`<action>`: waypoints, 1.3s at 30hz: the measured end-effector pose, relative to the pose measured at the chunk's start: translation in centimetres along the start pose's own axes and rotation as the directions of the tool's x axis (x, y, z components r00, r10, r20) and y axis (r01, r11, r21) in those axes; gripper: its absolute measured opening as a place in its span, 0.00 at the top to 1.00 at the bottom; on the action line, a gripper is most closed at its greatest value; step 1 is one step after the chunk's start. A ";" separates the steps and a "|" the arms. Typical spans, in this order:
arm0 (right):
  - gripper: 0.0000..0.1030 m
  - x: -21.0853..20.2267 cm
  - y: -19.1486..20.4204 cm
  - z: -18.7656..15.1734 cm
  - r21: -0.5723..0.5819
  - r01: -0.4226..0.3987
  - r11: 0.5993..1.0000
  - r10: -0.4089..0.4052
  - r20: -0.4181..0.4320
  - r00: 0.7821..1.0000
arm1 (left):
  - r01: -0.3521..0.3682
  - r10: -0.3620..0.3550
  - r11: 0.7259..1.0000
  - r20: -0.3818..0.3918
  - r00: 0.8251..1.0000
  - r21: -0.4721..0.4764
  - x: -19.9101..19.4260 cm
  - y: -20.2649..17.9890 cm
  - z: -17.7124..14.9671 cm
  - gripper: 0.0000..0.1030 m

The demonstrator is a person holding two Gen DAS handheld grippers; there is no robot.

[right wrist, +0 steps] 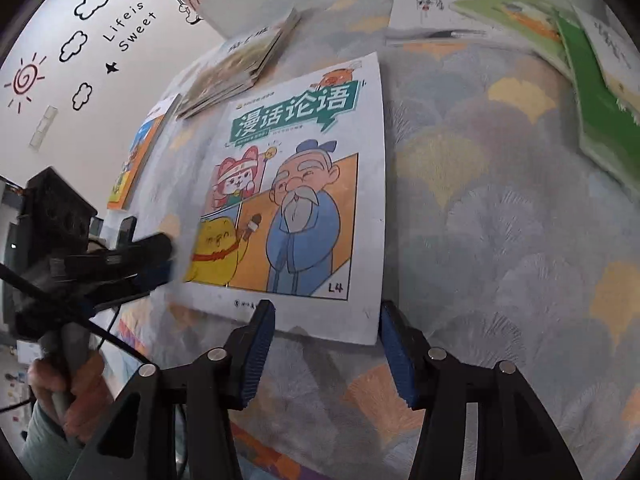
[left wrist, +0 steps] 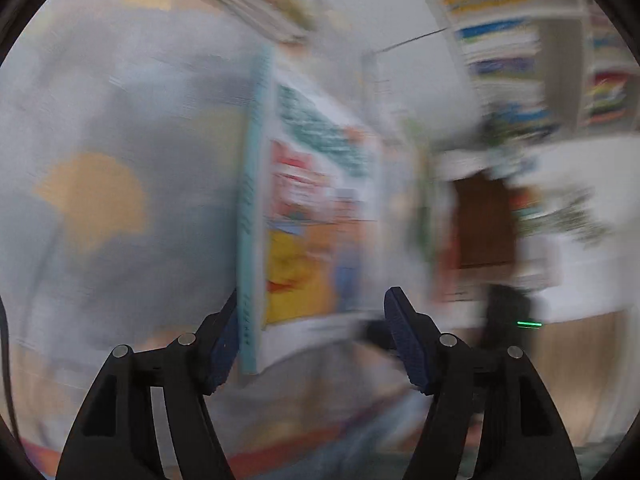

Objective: Organize books

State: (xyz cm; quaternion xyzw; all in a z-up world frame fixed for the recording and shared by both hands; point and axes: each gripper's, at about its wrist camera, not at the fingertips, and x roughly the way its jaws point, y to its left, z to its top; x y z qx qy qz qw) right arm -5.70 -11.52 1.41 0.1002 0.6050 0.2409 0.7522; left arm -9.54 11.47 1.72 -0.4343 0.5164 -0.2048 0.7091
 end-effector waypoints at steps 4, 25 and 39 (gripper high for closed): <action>0.50 0.6 -2.5 0.9 0.156 -0.162 0.974 0.165 -0.003 0.986 | 0.109 -0.108 0.992 0.019 0.994 -0.065 0.8 0.4 0.2 0.37; 0.60 2.7 -7.0 5.5 0.465 -0.434 0.772 0.448 0.087 0.890 | 0.296 -0.290 0.918 0.060 0.955 -0.266 2.0 2.4 2.0 0.74; 0.69 -3.6 4.1 4.9 -0.152 0.051 0.987 -0.030 0.134 0.990 | -0.234 0.223 0.905 0.071 0.972 0.356 1.4 -9.1 2.5 0.73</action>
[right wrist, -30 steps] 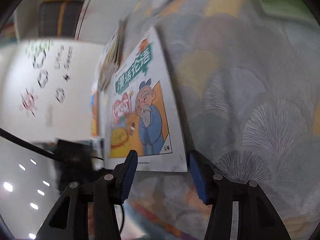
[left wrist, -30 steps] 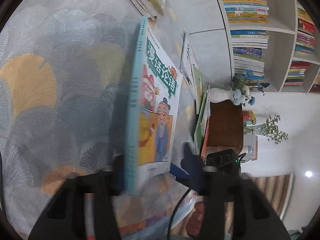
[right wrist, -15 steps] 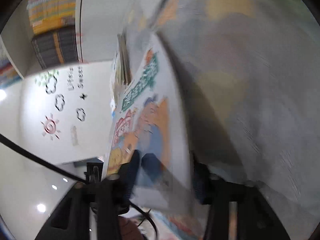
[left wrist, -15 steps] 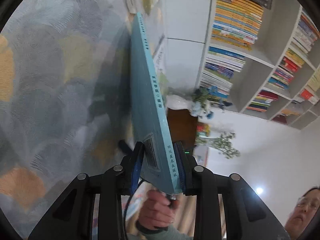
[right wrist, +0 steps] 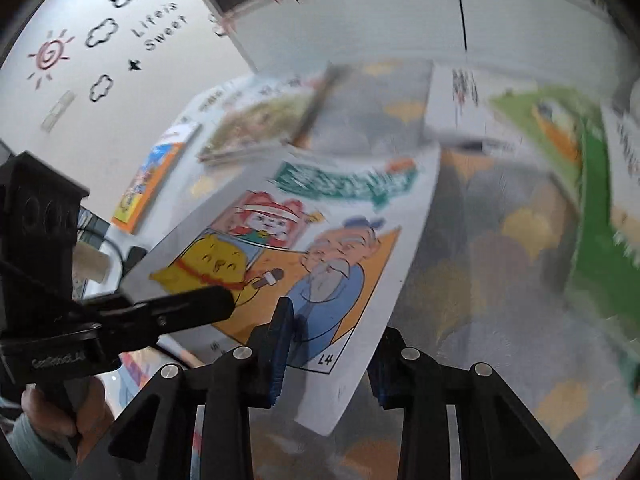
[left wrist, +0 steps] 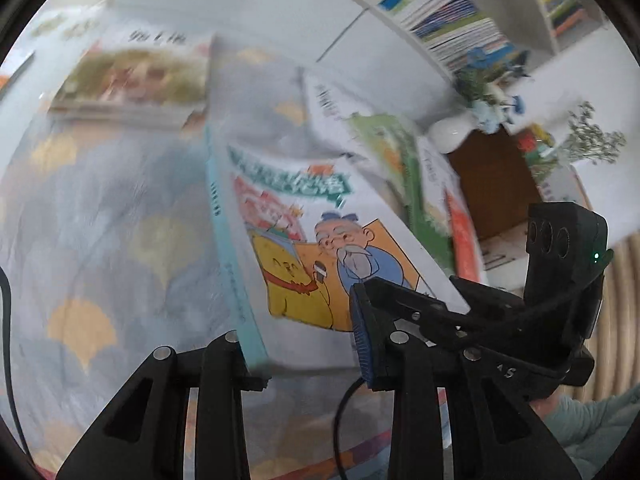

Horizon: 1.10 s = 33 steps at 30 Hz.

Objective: Organize books

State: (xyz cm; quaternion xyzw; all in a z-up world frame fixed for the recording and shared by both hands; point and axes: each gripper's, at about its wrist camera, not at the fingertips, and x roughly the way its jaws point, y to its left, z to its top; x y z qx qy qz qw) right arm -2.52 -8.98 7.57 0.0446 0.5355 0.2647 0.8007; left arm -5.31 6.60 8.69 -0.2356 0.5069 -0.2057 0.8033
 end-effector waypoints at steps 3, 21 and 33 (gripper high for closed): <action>0.69 -2.7 0.5 1.3 -0.028 -0.003 1.000 0.005 0.057 0.998 | 0.073 -0.073 0.997 0.049 0.996 0.004 -1.8 -0.2 1.4 0.71; 0.66 11.1 5.9 18.2 -0.079 -0.083 0.993 0.089 0.074 0.993 | -0.111 0.138 0.985 0.212 0.968 -0.133 -2.0 14.7 14.0 0.70; 0.66 17.3 6.0 19.5 -0.046 0.061 0.997 -0.061 0.012 0.998 | -0.200 0.266 0.937 0.213 0.940 -0.285 -2.7 19.6 13.4 0.67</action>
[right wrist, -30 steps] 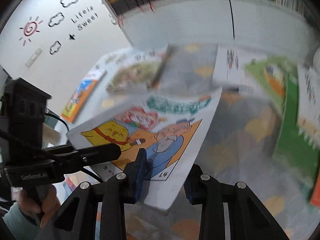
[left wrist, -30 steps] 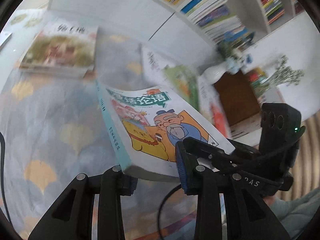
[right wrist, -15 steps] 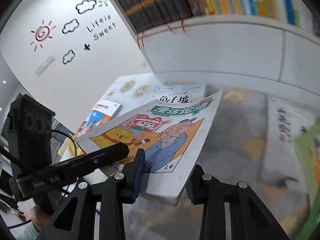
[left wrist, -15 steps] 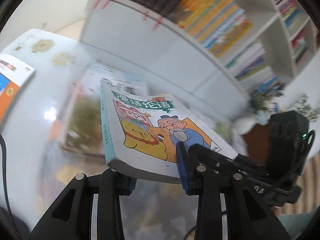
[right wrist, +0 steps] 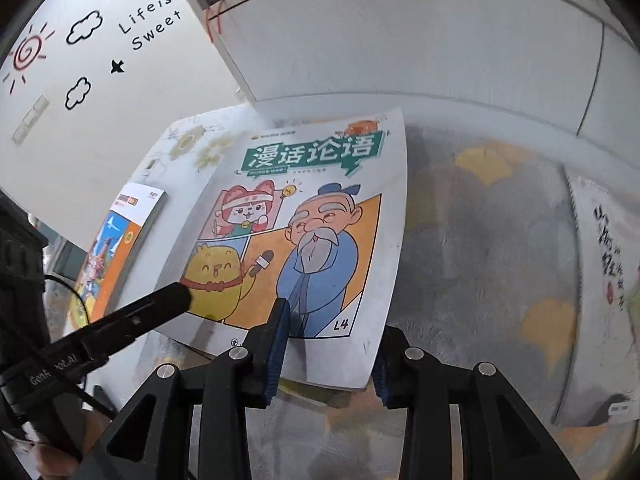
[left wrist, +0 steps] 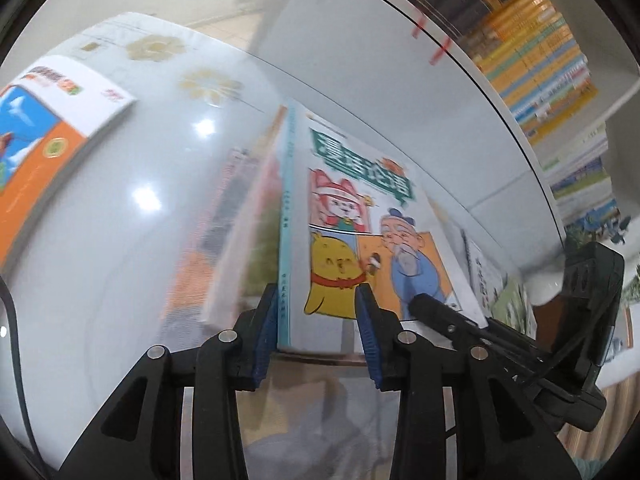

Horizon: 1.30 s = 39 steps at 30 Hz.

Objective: Organize books

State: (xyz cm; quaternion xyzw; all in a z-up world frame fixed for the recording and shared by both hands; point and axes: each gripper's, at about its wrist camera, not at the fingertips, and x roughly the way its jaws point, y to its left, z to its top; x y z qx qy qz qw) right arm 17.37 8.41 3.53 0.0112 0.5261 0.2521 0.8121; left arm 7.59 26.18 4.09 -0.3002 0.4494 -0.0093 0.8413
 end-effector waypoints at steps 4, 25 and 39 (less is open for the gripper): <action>0.59 0.1 0.8 0.0 0.004 -0.024 1.000 0.024 -0.023 0.999 | -0.015 0.017 0.999 0.036 0.999 -0.052 -1.8 1.3 -0.8 0.65; 0.51 -24.8 -24.2 -28.5 0.457 0.310 0.834 -0.318 -0.062 0.946 | 0.426 -0.233 0.833 -0.476 0.848 0.352 3.3 -30.9 -21.3 0.52; 0.59 -31.1 -47.1 -32.6 0.712 0.266 0.650 -0.297 -0.084 0.951 | 0.320 -0.075 0.860 -0.522 0.850 0.398 12.7 -44.4 -28.8 0.53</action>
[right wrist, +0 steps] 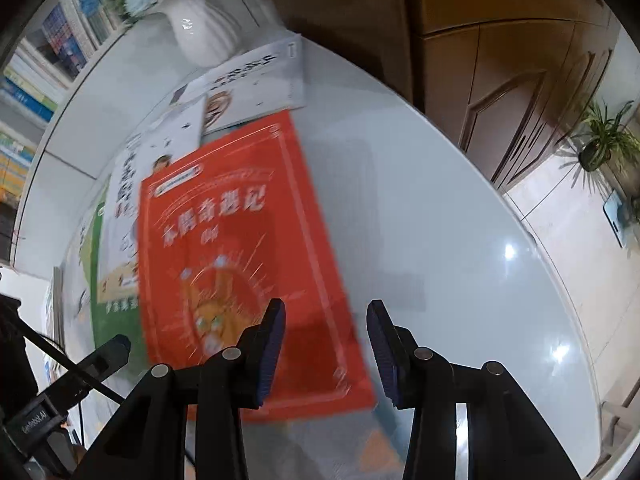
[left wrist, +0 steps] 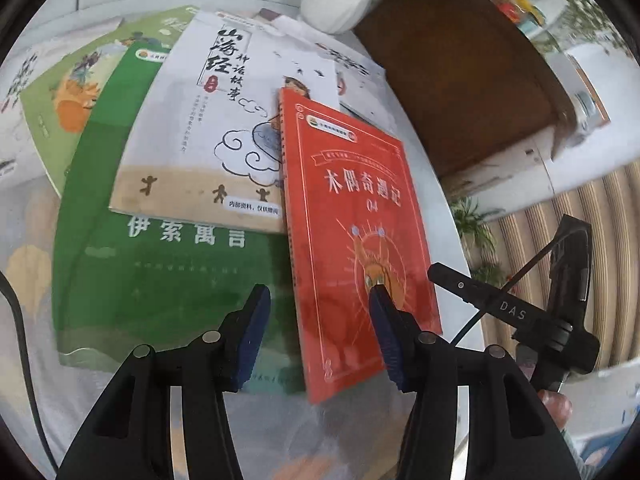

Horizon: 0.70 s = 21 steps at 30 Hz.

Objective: Organize books

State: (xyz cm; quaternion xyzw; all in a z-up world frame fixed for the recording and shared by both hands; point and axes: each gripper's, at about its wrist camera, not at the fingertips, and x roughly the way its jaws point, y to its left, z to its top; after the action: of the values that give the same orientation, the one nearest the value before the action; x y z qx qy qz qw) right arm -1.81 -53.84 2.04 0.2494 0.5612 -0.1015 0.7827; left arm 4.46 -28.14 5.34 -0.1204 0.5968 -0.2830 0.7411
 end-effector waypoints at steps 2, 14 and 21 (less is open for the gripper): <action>0.60 0.5 0.5 0.8 -0.044 -0.013 0.999 0.014 0.001 1.000 | -0.009 0.009 1.000 -0.004 1.000 -0.022 0.4 0.1 0.0 0.53; 0.58 2.2 2.5 2.4 -0.206 -0.100 0.973 0.082 -0.094 0.992 | -0.021 0.021 1.000 0.044 0.999 -0.002 0.6 -1.7 -0.7 0.51; 0.58 0.5 7.4 -2.6 -0.348 -0.137 0.928 0.093 -0.140 0.986 | -0.002 0.009 0.998 0.102 0.995 -0.070 -5.4 2.3 -5.2 0.51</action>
State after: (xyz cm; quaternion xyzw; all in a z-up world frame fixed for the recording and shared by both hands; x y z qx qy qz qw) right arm -0.55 -46.19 3.02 0.1417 0.6010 0.0631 0.7840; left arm -0.52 -22.45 7.22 -0.1591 0.5680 -0.2535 0.7667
